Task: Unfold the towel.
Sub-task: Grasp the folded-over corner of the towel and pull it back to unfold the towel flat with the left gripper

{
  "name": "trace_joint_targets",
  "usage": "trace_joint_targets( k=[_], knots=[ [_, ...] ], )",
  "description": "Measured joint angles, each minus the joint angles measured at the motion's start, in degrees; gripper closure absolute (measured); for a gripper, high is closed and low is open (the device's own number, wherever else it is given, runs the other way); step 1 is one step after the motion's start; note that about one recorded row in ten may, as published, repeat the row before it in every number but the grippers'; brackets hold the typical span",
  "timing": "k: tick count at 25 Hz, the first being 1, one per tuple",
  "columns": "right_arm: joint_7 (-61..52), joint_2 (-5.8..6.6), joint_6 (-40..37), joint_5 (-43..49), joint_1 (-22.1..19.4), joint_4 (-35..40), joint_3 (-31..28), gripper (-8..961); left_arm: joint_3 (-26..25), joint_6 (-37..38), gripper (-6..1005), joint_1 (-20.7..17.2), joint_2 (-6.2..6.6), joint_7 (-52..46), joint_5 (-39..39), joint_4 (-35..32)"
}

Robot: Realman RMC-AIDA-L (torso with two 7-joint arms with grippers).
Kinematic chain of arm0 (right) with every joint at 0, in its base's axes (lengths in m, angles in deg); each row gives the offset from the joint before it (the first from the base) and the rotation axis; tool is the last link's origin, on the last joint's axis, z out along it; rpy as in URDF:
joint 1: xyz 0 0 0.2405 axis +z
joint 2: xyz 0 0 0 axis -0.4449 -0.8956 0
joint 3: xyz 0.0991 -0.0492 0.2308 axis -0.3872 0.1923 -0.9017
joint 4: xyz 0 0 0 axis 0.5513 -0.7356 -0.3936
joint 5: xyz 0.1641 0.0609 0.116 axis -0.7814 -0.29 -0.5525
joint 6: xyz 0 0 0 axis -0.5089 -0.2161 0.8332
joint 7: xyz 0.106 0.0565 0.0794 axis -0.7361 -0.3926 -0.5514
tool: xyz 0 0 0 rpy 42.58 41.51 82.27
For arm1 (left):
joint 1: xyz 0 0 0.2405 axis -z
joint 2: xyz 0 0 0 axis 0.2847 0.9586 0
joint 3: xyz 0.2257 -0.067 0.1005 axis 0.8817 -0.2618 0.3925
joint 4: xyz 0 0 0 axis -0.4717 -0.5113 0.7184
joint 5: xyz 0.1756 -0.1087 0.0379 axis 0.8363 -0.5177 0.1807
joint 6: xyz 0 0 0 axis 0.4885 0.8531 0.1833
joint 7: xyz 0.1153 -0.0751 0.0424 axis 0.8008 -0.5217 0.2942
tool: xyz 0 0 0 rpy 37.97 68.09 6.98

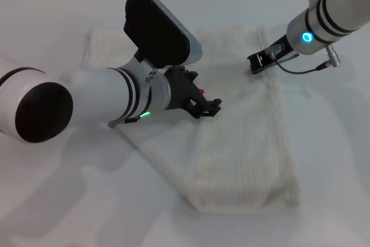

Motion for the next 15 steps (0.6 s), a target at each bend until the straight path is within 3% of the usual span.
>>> trace_joint_targets(
  k=[13, 15],
  knots=[
    [0.5, -0.01, -0.1, 0.0, 0.0, 0.1, 0.2, 929, 0.3, -2.6, 235, 4.4, 0.08, 0.0, -1.9, -4.4],
    [0.6, -0.01, -0.2, 0.0, 0.0, 0.1, 0.2, 928, 0.3, -2.7, 346, 4.5, 0.1, 0.0, -1.7, -4.3]
  ],
)
